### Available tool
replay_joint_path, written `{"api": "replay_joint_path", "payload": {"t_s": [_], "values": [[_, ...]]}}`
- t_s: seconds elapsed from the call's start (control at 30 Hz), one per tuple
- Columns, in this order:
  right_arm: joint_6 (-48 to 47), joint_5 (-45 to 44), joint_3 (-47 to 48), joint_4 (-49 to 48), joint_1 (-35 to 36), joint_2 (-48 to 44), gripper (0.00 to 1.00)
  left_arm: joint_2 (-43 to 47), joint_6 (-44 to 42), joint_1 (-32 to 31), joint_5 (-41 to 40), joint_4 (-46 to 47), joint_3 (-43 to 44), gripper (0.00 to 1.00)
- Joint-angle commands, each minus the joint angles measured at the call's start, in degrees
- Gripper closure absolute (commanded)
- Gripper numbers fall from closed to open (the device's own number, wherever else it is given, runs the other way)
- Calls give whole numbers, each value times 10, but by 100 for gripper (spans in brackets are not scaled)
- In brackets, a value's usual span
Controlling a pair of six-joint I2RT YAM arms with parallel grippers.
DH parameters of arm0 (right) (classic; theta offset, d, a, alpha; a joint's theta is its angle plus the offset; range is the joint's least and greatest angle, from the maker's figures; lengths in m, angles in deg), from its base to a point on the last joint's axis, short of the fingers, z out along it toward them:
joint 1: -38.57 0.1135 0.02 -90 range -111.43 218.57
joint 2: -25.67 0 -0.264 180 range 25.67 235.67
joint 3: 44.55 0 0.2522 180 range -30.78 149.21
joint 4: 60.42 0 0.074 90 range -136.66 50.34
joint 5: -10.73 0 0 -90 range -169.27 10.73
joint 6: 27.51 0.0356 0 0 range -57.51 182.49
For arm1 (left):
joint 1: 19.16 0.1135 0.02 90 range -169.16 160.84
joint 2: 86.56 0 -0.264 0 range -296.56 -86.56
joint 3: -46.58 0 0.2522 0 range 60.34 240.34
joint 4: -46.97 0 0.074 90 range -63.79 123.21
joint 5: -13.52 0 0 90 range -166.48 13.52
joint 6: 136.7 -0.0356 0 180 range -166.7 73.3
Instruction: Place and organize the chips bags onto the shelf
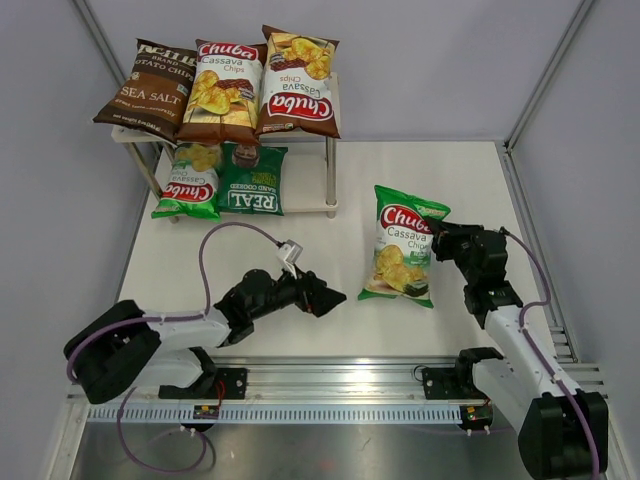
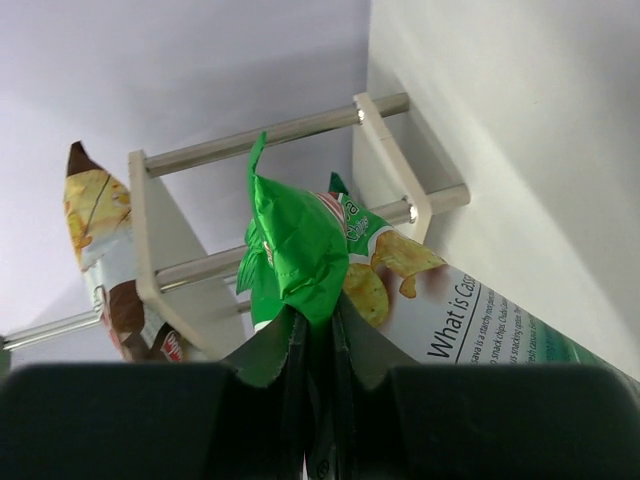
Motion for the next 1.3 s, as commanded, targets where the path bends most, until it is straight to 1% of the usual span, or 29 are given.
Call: {"api": "replay_joint_path", "payload": {"t_s": [0.0, 0.03, 0.17, 0.3, 0.43, 0.47, 0.57, 0.6, 0.63, 0.77, 0.87, 1.0, 1.07, 1.17, 1.2, 1.27], "values": [[41, 24, 34, -9, 10, -29, 100, -41, -40, -9, -1, 151, 24, 1], [49, 27, 34, -10, 14, -39, 100, -64, -44, -10, 5, 164, 31, 1], [73, 40, 30, -23, 21, -65, 100, -104, -48, -17, 35, 258, 53, 1], [86, 69, 40, -40, 28, -75, 100, -119, -64, -30, 43, 250, 89, 1], [110, 74, 44, -60, 34, -90, 100, -130, -79, -49, 46, 244, 123, 1], [117, 77, 44, -73, 36, -91, 100, -131, -87, -58, 40, 217, 132, 1], [138, 89, 45, -107, 40, -90, 100, -132, -113, -82, 11, 181, 157, 1], [145, 97, 45, -115, 42, -90, 100, -130, -121, -87, -18, 164, 163, 1], [153, 100, 46, -121, 42, -89, 100, -128, -127, -95, -32, 142, 172, 1], [164, 110, 59, -137, 52, -94, 100, -119, -145, -110, -71, 119, 183, 1], [166, 109, 66, -129, 56, -104, 100, -105, -165, -129, -145, 78, 192, 1], [169, 110, 72, -125, 57, -117, 100, -82, -169, -139, -226, 72, 174, 1], [172, 114, 74, -129, 57, -118, 100, -69, -164, -140, -237, 87, 160, 1], [177, 122, 80, -142, 61, -113, 100, -66, -177, -139, -167, 132, 145, 1], [180, 124, 81, -146, 63, -111, 100, -69, -178, -141, -110, 138, 154, 1], [185, 125, 83, -162, 70, -107, 100, -71, -182, -149, -71, 148, 164, 1]]}}
